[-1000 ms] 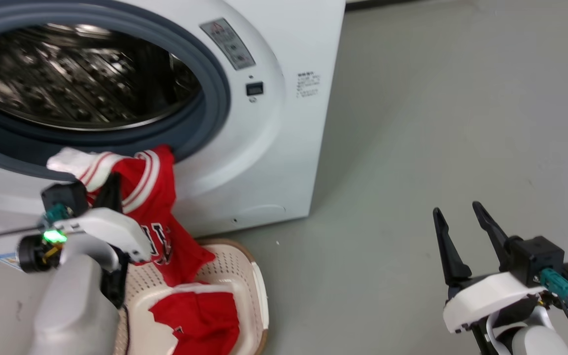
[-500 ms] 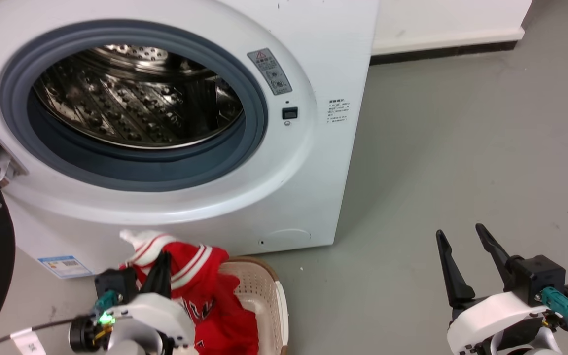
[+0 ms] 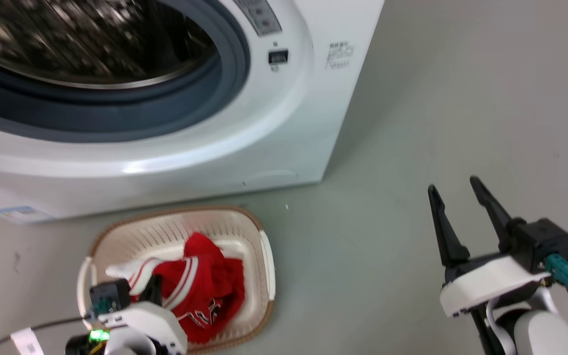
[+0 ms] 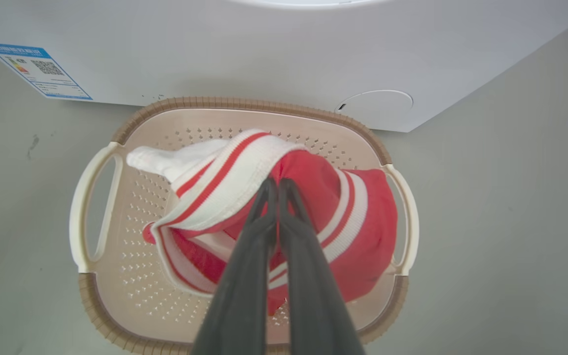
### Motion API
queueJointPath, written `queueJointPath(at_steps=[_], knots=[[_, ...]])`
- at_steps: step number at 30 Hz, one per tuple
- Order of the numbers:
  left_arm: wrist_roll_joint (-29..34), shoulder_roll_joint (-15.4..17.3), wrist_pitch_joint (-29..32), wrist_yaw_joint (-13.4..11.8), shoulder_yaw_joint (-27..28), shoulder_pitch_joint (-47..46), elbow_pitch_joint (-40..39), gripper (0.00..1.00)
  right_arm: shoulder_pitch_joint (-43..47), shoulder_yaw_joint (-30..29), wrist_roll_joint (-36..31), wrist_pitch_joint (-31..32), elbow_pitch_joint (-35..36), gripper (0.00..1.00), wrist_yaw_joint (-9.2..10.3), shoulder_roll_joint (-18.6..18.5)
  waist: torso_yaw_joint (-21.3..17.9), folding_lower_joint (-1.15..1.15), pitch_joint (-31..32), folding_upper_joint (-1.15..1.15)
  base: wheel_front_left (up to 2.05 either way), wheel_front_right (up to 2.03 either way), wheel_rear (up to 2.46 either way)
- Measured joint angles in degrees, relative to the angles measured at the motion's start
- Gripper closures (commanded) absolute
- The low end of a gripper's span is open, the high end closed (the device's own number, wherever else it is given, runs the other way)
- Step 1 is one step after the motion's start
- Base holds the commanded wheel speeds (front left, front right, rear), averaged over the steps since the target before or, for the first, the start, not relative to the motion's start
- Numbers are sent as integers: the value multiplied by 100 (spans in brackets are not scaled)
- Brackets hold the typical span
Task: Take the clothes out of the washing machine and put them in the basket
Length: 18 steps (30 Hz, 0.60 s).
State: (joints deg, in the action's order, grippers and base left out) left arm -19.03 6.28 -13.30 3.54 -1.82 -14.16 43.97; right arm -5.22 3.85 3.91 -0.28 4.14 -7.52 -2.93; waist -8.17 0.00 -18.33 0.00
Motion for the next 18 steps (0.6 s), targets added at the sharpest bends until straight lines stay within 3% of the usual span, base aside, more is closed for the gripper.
queueJointPath(at_steps=[18], knots=[[-350,524,47,45,264,-1924,2348,100,-971,430,149,-404,-292,0,0,1,-454,1,-2081,0,0,0,0]])
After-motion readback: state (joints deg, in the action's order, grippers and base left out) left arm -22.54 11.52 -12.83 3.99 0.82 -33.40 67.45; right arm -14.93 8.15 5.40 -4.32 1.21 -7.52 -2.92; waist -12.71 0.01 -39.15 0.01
